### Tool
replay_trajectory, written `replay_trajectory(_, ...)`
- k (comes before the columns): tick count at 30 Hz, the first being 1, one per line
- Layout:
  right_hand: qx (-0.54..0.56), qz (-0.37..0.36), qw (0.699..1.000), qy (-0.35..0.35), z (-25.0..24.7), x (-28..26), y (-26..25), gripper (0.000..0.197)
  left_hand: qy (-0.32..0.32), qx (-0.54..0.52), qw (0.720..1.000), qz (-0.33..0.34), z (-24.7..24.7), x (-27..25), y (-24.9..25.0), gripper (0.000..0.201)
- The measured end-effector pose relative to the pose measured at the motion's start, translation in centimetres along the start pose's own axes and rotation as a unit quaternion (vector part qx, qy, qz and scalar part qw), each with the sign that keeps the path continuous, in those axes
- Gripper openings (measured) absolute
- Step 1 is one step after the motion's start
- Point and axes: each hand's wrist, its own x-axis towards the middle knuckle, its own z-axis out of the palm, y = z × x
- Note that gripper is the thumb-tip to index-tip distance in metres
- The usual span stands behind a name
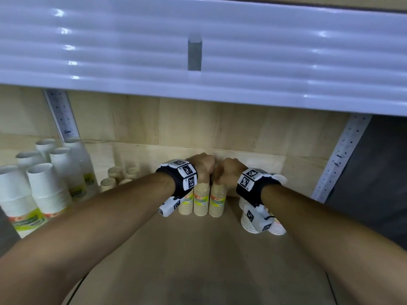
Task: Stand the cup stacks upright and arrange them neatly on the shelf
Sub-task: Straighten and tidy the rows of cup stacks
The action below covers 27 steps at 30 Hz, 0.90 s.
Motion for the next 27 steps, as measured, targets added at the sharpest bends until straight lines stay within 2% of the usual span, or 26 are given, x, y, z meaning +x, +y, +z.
replay_trajectory(6,-0.005,0.004,1.0,0.004,0.2,0.2,-0.1,0.028,0.009,0.011,1.0,0.001,0.4,0.2,-0.2,0.015)
replay_trajectory(10,-0.004,0.008,1.0,0.002,0.1,0.2,0.0,0.028,0.049,-0.015,0.999,-0.007,0.2,0.2,-0.5,0.011)
replay_trajectory(15,-0.002,0.013,0.999,0.052,-0.9,-0.1,-0.7,0.03,0.08,-0.045,0.995,-0.029,-1.2,-0.6,-1.6,0.021)
replay_trajectory(17,0.0,0.01,0.998,0.07,-1.6,-0.2,-1.4,0.026,0.098,-0.049,0.993,-0.034,-2.1,-1.3,-2.5,0.026)
replay_trajectory(22,-0.012,-0.035,0.992,0.12,-2.9,0.3,-4.6,0.033,0.121,-0.031,0.989,-0.076,-4.5,-3.9,-5.4,0.029)
replay_trajectory(27,-0.003,-0.081,0.989,0.124,-2.4,1.0,-9.4,0.03,0.117,-0.002,0.984,-0.133,-6.2,-7.3,-8.6,0.034)
